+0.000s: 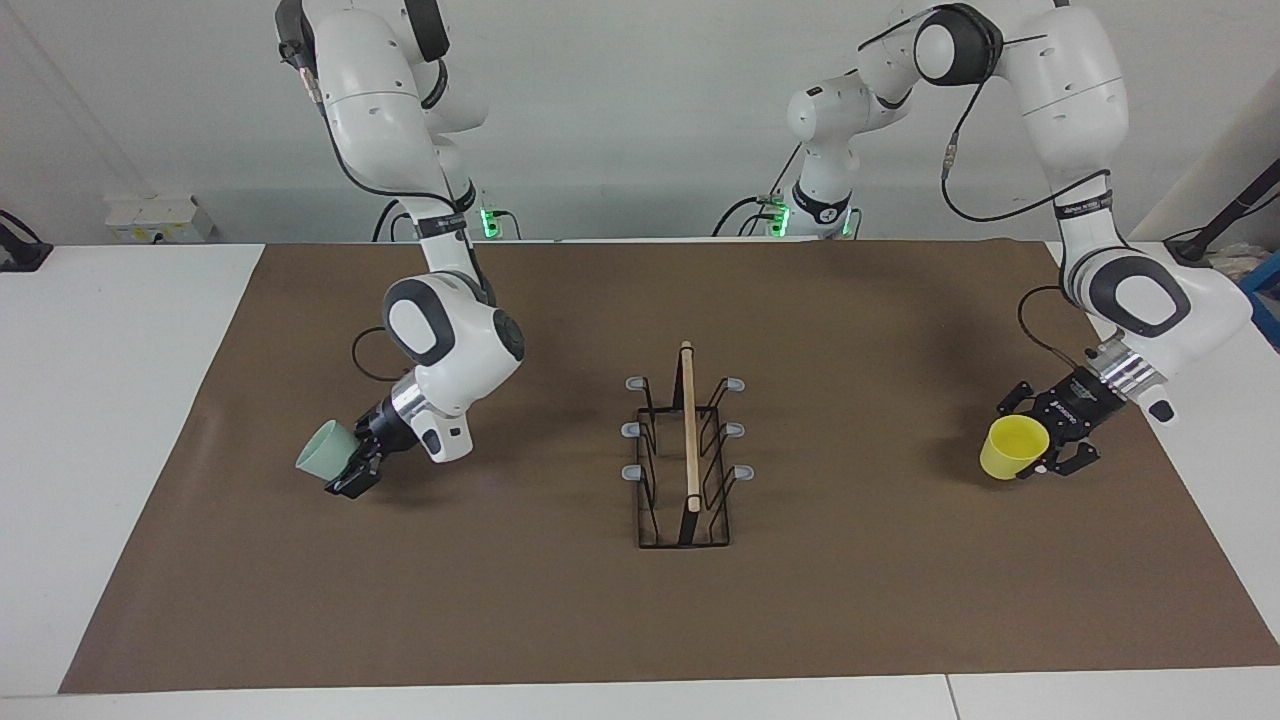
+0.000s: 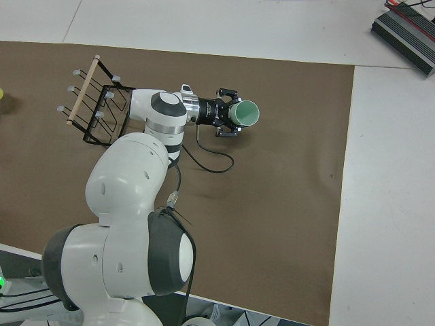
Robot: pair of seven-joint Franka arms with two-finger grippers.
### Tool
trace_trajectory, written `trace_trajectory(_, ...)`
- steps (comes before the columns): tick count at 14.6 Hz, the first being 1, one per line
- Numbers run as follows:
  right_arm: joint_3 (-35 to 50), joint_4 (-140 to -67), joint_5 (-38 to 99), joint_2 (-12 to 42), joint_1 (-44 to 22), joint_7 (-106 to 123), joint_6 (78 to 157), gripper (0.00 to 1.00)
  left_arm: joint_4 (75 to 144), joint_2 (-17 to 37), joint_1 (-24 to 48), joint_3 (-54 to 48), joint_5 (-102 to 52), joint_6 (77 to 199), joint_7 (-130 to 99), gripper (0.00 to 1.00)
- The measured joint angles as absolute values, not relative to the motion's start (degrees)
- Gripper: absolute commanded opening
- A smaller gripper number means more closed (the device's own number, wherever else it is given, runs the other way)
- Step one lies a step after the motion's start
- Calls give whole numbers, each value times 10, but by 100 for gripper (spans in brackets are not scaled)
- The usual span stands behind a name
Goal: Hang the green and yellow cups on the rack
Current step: 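Lift the yellow cup with the left gripper while the right gripper lifts the green cup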
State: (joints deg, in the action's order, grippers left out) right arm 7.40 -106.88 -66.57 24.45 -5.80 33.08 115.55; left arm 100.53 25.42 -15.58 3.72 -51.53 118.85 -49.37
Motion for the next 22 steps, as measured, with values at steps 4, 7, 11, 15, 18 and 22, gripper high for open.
trace_trajectory(4, 77, -1067, -552, 199, -52, 379, 1196, 0, 1002, 188, -108, 35, -426, 1191, -502, 0)
trace_trajectory(7, 78, -1064, -450, 172, -53, 390, 1208, 0, 999, 153, -59, 35, -349, 1200, -550, 0)
trace_trajectory(11, 78, -1059, -218, 124, -53, 457, 1251, 0, 989, 139, -6, 34, -250, 1202, -580, 0)
trace_trajectory(15, 78, -1057, -40, 80, -56, 490, 1265, 0, 973, 135, 59, 33, -128, 1209, -644, 0)
trace_trajectory(18, 79, -1057, 73, 64, -60, 501, 1266, 0, 968, 135, 104, 32, -23, 1232, -678, 0)
trace_trajectory(22, 79, -1057, 193, 45, -62, 532, 1267, 0, 971, 135, 160, 32, 123, 1268, -734, 0)
